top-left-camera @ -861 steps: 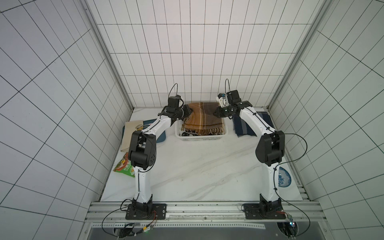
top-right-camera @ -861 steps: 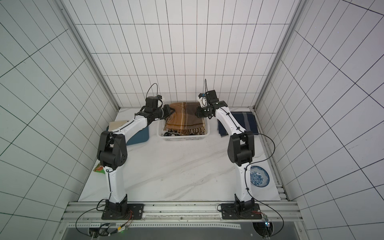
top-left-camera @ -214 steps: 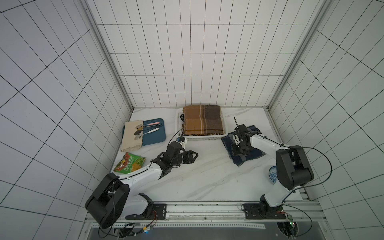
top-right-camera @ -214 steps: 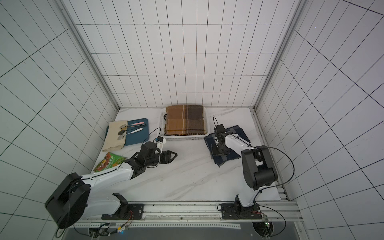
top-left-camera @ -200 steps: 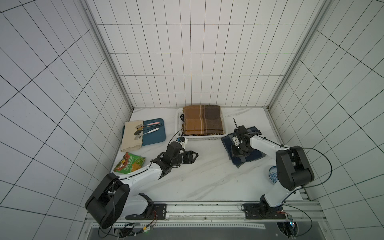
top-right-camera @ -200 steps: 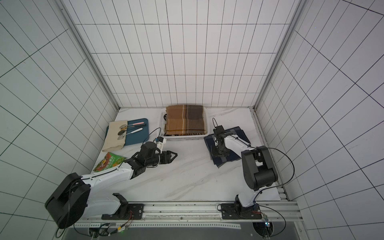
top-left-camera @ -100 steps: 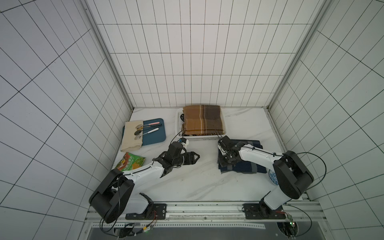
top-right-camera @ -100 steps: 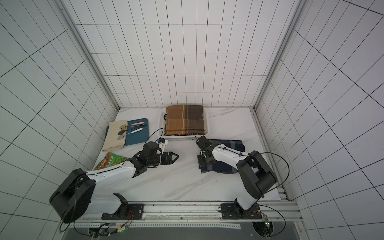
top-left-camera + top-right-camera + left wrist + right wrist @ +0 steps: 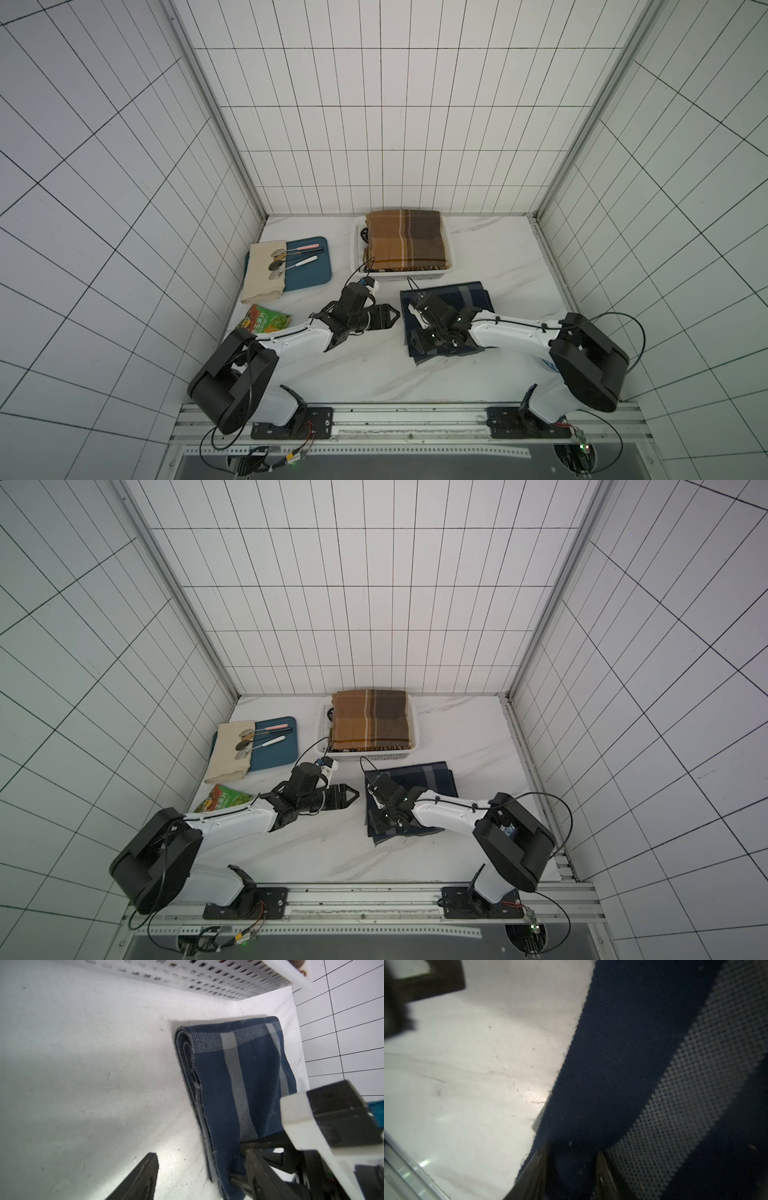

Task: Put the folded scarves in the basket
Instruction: Move the scarf to the center of the board, then pick up the scarf at the center of the board.

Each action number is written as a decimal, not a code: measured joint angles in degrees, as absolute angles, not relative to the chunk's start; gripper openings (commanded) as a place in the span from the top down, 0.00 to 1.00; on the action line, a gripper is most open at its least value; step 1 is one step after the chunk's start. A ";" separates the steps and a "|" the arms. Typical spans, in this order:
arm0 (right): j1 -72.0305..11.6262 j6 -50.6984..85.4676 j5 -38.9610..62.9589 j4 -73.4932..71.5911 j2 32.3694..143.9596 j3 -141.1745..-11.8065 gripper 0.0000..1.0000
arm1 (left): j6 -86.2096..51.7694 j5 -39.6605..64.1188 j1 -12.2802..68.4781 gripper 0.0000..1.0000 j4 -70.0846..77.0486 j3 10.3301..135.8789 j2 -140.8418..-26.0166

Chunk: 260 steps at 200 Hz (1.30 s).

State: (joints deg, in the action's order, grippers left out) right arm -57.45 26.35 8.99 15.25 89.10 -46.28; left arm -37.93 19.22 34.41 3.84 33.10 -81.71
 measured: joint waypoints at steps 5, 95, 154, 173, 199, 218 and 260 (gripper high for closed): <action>-57.56 26.41 8.73 15.33 88.51 -46.26 0.52 | -37.93 19.22 34.41 0.29 3.75 33.30 -82.35; -53.65 21.39 -6.74 18.98 67.55 -42.87 0.47 | -38.13 19.20 39.51 0.29 8.43 40.80 -96.53; -50.50 20.05 -7.77 19.46 62.15 -37.17 0.47 | -38.83 21.26 43.75 1.00 12.36 47.16 -106.34; -49.93 19.92 -7.86 19.11 61.60 -36.62 0.47 | -39.00 22.50 42.11 1.00 12.40 44.31 -104.09; -48.21 19.88 -6.85 18.46 63.35 -36.34 0.46 | -37.28 24.49 35.53 1.00 8.54 37.19 -96.55; -46.68 19.64 -4.73 17.82 65.93 -36.32 0.45 | -35.90 24.43 31.59 0.84 5.06 34.26 -92.29; -39.66 18.74 1.30 15.16 70.89 -36.23 0.31 | -34.30 22.94 31.66 0.53 1.37 33.43 -88.40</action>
